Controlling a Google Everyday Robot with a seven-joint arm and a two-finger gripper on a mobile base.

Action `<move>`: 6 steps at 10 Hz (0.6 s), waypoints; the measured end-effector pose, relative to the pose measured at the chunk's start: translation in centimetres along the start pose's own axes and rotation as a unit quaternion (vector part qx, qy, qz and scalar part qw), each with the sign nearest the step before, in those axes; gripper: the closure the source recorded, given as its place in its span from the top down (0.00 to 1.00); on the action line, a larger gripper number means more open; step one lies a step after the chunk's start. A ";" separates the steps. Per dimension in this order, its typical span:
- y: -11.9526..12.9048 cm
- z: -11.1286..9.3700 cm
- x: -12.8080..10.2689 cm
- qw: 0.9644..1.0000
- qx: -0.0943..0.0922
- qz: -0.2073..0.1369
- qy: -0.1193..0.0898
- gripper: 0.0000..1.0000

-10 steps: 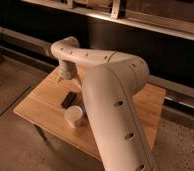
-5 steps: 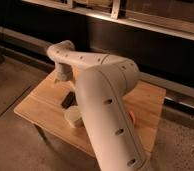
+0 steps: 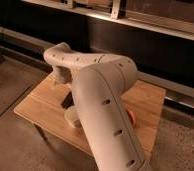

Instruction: Place the eraser on the white sponge

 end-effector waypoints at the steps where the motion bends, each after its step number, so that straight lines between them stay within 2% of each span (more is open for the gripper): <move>1: 0.0 0.6 0.4 1.000 0.006 0.002 0.005 0.80; 3: 0.0 1.5 1.0 1.000 0.014 0.003 0.014 0.80; 6: -0.2 3.1 1.1 0.999 0.016 0.011 0.029 0.80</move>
